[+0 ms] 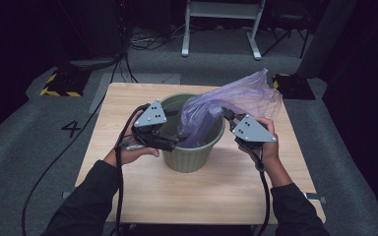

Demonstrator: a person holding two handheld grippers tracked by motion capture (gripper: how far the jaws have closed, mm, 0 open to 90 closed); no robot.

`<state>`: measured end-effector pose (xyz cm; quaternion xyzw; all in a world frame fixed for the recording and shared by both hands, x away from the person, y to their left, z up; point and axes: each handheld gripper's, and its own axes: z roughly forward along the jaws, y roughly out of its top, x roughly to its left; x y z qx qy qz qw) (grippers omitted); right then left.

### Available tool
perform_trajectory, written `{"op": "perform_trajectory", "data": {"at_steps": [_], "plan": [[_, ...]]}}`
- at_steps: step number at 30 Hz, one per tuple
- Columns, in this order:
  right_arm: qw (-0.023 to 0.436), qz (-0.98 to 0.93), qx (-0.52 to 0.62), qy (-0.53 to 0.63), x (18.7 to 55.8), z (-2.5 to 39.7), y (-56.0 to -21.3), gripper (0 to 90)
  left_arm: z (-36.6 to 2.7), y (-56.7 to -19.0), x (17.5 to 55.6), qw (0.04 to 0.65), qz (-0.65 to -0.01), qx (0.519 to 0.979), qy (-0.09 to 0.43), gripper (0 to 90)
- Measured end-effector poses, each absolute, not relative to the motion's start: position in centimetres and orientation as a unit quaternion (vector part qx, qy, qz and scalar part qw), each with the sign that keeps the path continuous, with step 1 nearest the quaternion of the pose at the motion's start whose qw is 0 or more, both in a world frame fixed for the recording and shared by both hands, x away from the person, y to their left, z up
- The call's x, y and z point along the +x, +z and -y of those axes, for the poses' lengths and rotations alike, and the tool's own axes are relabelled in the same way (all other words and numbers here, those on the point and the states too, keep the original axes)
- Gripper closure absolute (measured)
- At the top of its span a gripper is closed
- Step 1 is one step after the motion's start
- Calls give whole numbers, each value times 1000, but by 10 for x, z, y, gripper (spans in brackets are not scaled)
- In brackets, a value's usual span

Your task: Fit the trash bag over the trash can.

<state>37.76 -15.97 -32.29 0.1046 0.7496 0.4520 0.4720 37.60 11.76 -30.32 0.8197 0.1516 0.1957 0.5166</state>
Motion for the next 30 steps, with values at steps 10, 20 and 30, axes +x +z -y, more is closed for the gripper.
{"op": "perform_trajectory", "data": {"at_steps": [10, 20, 30], "plan": [[447, -762, 62, 465, 365, 136, -320, 900, -89, -306, 380, 465, -156, 840, 231, 332], [398, -761, 76, 507, 357, 135, -318, 746, -104, -314, 386, 458, -141, 843, 243, 833], [375, -756, 149, 515, 344, 182, -319, 418, -118, -322, 390, 453, -153, 841, 254, 875]]}}
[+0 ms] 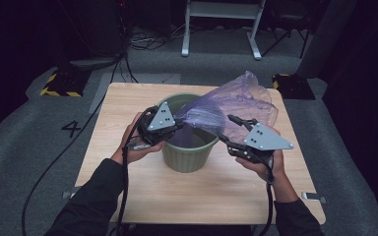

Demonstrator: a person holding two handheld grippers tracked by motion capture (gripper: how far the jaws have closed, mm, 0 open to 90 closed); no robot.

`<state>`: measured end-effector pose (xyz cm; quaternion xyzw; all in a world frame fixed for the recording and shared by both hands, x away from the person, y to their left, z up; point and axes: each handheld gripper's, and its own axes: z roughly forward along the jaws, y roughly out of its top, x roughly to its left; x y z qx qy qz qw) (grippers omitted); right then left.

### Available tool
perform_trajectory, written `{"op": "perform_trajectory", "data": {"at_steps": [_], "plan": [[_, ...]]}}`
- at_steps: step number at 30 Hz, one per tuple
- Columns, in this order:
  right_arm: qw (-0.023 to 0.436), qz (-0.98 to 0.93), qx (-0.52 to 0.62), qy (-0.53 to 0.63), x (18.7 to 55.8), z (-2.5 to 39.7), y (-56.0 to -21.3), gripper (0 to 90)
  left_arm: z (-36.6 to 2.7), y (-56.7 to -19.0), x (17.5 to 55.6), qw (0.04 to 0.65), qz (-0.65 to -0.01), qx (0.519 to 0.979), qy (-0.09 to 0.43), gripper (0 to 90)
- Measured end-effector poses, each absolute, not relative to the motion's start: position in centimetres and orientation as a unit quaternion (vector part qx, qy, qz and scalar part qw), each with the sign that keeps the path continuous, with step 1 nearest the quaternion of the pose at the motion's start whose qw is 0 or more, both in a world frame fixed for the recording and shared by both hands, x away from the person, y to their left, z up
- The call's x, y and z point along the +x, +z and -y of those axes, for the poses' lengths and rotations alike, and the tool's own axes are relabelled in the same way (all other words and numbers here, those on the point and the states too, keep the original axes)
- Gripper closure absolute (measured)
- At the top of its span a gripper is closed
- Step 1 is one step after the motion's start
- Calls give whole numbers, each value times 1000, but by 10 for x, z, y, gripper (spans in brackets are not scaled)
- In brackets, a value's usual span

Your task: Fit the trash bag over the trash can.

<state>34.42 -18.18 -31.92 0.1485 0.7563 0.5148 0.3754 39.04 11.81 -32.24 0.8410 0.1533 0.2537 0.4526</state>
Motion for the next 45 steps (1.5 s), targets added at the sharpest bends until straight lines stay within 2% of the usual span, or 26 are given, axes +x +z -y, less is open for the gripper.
{"op": "perform_trajectory", "data": {"at_steps": [3, 11, 19, 20, 26, 27, 28, 30, 32, 33, 34, 37, 41, 43, 45], "plan": [[381, -751, 176, 510, 341, 198, -323, 366, -121, -325, 392, 448, -161, 841, 256, 875], [408, -714, 259, 507, 353, 238, -330, 302, -129, -330, 399, 444, -170, 842, 256, 877], [426, -687, 264, 526, 351, 272, -329, 211, -135, -333, 403, 440, -174, 844, 252, 880], [424, -683, 267, 532, 352, 276, -329, 211, -135, -334, 403, 440, -176, 844, 252, 880], [336, -707, 309, 541, 383, 280, -343, 211, -139, -335, 404, 441, -176, 844, 250, 868], [328, -710, 310, 540, 386, 278, -345, 249, -140, -336, 405, 441, -176, 844, 250, 861], [325, -717, 303, 537, 388, 274, -347, 330, -140, -336, 405, 441, -175, 844, 250, 854], [317, -724, 287, 541, 387, 267, -349, 399, -140, -337, 406, 442, -177, 843, 250, 840], [312, -727, 271, 547, 387, 261, -348, 540, -141, -337, 406, 444, -180, 842, 247, 820], [307, -727, 262, 555, 387, 259, -347, 571, -142, -337, 406, 445, -177, 843, 247, 802], [303, -726, 257, 561, 387, 258, -346, 655, -143, -337, 406, 446, -181, 840, 250, 756], [303, -729, 240, 565, 384, 252, -341, 798, -145, -336, 405, 454, -194, 833, 251, 600], [318, -732, 222, 560, 378, 245, -334, 876, -146, -332, 398, 464, -206, 822, 257, 345], [324, -728, 216, 564, 375, 244, -331, 889, -148, -330, 395, 472, -208, 818, 256, 284], [336, -726, 217, 559, 372, 242, -328, 893, -148, -327, 391, 482, -205, 814, 252, 267]]}}
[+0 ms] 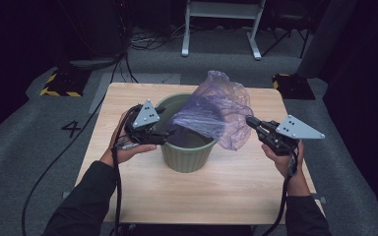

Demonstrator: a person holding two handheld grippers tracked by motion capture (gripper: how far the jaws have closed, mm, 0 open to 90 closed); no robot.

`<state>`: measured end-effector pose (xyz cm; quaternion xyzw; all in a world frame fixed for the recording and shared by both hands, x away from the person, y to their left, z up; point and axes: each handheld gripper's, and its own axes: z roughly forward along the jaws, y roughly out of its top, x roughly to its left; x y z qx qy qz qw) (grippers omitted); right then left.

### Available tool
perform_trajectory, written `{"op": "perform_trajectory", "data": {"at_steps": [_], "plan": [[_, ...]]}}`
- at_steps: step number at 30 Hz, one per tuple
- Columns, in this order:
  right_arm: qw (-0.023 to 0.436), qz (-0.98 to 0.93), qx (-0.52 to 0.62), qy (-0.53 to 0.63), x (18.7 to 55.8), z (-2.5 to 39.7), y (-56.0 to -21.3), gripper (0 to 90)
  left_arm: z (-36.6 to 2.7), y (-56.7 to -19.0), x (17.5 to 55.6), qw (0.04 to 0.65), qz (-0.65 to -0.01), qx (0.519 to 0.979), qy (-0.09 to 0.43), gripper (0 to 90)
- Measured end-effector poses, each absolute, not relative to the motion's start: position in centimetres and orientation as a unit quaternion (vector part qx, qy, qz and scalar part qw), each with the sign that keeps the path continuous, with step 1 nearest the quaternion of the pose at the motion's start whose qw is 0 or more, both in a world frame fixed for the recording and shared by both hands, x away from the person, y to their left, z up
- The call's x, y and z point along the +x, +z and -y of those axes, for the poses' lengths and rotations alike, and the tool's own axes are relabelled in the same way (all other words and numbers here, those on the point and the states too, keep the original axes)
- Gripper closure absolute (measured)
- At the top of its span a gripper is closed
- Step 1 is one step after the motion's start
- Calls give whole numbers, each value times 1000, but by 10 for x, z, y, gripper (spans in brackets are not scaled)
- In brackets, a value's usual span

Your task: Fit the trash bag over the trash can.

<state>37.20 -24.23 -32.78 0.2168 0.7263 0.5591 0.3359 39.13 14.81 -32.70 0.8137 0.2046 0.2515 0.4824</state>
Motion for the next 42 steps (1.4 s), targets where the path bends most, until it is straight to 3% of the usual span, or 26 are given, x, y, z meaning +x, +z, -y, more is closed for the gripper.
{"op": "perform_trajectory", "data": {"at_steps": [18, 20, 28, 31, 33, 37, 42], "plan": [[311, -759, 140, 555, 350, 175, -307, 887, -95, -310, 349, 489, -125, 830, 237, 232], [307, -761, 133, 556, 348, 170, -308, 884, -94, -309, 348, 485, -123, 833, 237, 288], [293, -764, 108, 565, 336, 157, -309, 802, -98, -313, 345, 464, -103, 844, 250, 782], [288, -771, 106, 558, 334, 155, -310, 587, -104, -314, 343, 467, -101, 841, 253, 883], [307, -773, 108, 545, 330, 154, -313, 484, -106, -316, 342, 472, -101, 839, 252, 898], [306, -776, 112, 539, 326, 156, -319, 371, -109, -317, 338, 472, -97, 838, 257, 900], [301, -769, 135, 548, 325, 169, -325, 318, -117, -320, 333, 488, -104, 827, 260, 900]]}}
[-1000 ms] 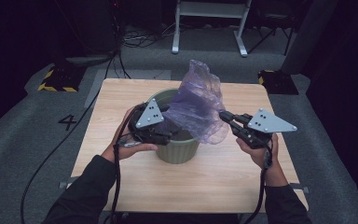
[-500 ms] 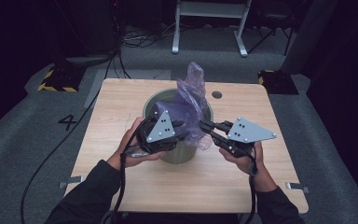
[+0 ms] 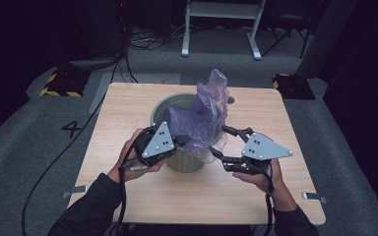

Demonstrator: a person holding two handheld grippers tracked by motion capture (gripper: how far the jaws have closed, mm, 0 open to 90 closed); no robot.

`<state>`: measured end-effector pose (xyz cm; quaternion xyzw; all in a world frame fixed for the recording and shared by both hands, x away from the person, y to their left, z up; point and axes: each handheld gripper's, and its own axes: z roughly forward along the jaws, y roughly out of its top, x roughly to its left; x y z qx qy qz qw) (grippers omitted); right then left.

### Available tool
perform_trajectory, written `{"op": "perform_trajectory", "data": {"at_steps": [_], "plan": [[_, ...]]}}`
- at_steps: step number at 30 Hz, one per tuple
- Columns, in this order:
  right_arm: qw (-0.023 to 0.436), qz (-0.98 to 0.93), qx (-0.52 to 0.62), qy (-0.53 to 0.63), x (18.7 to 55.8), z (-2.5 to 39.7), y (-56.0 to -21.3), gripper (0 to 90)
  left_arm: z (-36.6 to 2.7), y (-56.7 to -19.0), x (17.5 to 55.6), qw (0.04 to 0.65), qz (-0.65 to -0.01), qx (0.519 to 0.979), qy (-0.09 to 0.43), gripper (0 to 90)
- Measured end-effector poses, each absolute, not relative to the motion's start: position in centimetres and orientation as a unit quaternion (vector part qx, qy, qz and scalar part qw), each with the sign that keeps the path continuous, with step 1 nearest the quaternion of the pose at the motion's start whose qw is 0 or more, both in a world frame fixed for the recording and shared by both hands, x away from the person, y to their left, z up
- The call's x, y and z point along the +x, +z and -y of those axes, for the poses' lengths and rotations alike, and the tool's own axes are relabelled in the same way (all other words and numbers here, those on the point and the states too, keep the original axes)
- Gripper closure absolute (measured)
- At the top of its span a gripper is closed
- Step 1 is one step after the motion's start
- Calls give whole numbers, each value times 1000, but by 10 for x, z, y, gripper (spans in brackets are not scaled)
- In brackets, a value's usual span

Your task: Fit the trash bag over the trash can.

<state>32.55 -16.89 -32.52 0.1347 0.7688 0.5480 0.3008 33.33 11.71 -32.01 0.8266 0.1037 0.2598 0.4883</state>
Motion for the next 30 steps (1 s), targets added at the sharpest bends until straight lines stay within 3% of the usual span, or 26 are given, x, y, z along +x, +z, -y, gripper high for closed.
{"op": "perform_trajectory", "data": {"at_steps": [3, 8, 12, 30], "plan": [[297, -767, 151, 549, 330, 174, -331, 352, -122, -321, 331, 498, -101, 824, 253, 900], [284, -769, 162, 550, 336, 180, -337, 683, -132, -322, 324, 510, -102, 815, 255, 900], [277, -773, 161, 547, 334, 184, -342, 815, -145, -329, 315, 515, -114, 808, 264, 900], [244, -796, 189, 521, 337, 192, -379, 859, -168, -373, 312, 506, -153, 817, 231, 899]]}}
